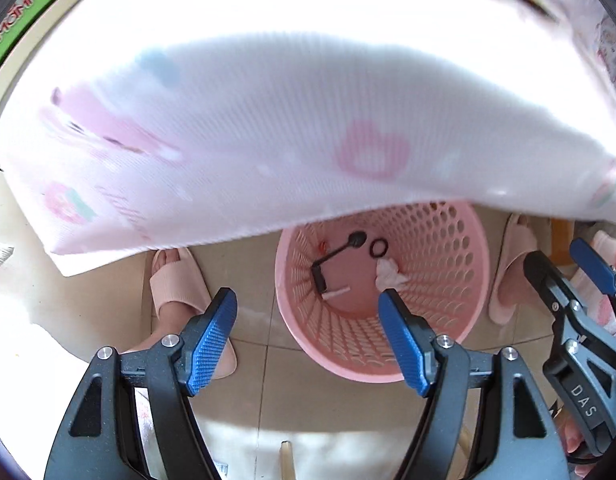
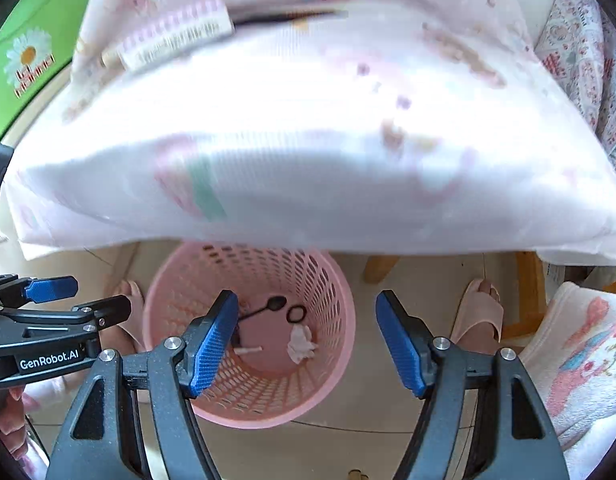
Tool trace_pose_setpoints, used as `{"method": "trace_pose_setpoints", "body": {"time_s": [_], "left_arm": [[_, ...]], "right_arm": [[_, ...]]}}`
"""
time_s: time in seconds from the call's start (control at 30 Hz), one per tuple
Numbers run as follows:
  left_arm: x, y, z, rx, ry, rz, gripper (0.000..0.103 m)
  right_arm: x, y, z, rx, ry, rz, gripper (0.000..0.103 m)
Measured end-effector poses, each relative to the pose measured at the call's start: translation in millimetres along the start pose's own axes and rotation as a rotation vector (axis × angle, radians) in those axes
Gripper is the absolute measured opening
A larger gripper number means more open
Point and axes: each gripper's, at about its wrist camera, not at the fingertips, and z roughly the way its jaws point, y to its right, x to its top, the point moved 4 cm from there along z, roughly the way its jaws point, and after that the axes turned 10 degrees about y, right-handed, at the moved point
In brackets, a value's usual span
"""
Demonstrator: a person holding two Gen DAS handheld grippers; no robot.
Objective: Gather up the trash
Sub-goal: 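Raise both open grippers back toward the seat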
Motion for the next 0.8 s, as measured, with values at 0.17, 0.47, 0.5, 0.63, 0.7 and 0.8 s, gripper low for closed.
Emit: {"method": "trace_pose_setpoints", "body": {"time_s": [0.17,0.47,0.5,0.63,0.7,0.8], "left_arm": [[10,-7,-18,-0.057,0.034,-0.044,0.072],[29,-16,-60,-0.034,0.173,-0.044,0.072],[31,-17,-64,-0.022,0.192,-0.037,0.072],[42,-23,-84,0.015,0.28,-0.043,0.078],[45,-26,-91,0.027,0.312,-0.043,0.08],[48,-28,-100,0.067,0.372,-0.026,0.087]], "right_arm": [[16,7,-21,0.009,0.055,0.053,0.077],[38,16,-61,-0.015,0.178,0.073,0.077],[40,15,-65,-0.026,0.195,0.073,0.077],[47,18,-74,-0.074,0.246,0.073,0.084],[51,20,-79,-0.089,0.278,0.065,0.084],[56,17,-87,-0.091,0.318,0.024,0.085]]}}
